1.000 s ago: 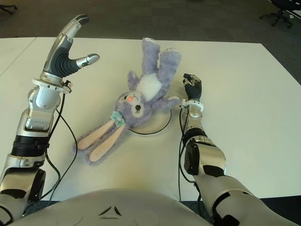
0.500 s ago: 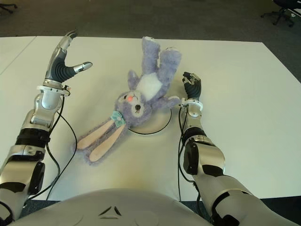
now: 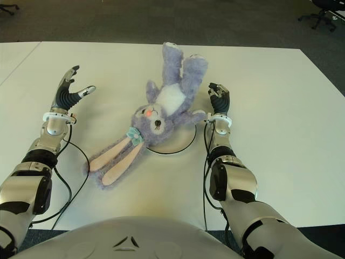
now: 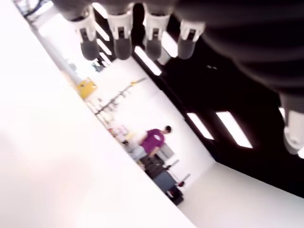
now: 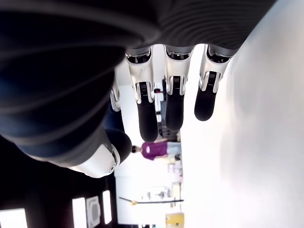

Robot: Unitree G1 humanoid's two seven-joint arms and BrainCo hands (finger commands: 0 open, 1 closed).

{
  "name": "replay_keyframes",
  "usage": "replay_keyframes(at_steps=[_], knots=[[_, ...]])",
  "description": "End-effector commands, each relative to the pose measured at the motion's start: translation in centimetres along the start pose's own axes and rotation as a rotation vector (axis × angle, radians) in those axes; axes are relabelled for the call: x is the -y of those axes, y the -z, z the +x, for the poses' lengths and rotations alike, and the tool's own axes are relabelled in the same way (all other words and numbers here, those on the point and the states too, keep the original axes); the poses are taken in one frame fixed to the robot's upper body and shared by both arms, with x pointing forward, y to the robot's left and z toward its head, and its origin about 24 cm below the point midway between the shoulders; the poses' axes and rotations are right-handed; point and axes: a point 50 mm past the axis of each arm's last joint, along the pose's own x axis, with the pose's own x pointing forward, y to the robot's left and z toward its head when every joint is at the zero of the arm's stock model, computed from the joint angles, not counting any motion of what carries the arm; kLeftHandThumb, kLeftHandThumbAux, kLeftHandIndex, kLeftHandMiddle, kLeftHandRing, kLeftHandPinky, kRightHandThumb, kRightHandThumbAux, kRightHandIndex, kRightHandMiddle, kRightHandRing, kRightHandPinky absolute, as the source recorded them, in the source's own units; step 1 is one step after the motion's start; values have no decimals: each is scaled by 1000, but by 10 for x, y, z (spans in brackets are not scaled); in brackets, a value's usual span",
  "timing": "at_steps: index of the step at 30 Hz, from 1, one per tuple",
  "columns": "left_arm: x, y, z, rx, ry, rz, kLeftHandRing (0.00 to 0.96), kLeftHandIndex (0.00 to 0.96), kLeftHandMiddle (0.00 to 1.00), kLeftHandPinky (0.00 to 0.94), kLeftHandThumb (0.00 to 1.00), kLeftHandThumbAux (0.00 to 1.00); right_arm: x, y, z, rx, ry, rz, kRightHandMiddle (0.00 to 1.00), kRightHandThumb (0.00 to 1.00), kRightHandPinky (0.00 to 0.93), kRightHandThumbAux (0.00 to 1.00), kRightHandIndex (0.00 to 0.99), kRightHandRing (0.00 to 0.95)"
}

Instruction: Put the doll into the plate.

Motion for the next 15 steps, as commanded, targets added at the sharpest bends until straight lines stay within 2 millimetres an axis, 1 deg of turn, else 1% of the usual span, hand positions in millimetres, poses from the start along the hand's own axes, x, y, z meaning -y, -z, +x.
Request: replay_keyframes(at_steps=[1, 4, 8, 10, 13, 14, 15], knots=[[-5, 9, 5, -109, 10, -87, 0, 0, 0, 0, 0, 426, 7, 110, -87, -517, 31, 13, 270, 694, 205, 727, 421, 199], [-3, 14, 5, -159, 16, -130, 0, 0, 0, 0, 0, 426, 7, 109, -87, -517, 30, 9, 268, 693, 208, 728, 421, 200], [8, 23, 2, -262, 38, -290, 0, 0, 0, 0, 0, 437, 9, 109, -86, -516, 33, 3, 267, 692, 199, 728, 421, 197], [10, 23, 2, -270, 42, -315, 0, 0, 0, 0, 0, 438, 9, 109, -85, -516, 34, 2, 267, 691, 198, 728, 421, 197], [29, 24, -1, -323, 49, -514, 0, 0, 0, 0, 0, 458, 10, 108, -85, -515, 34, -2, 264, 691, 199, 728, 421, 194], [33, 23, -1, -333, 52, -551, 0, 0, 0, 0, 0, 464, 10, 108, -85, -514, 34, -3, 264, 690, 201, 729, 421, 194], [42, 21, -2, -343, 65, -583, 0, 0, 0, 0, 0, 465, 10, 108, -84, -513, 34, -5, 264, 690, 201, 729, 421, 194]])
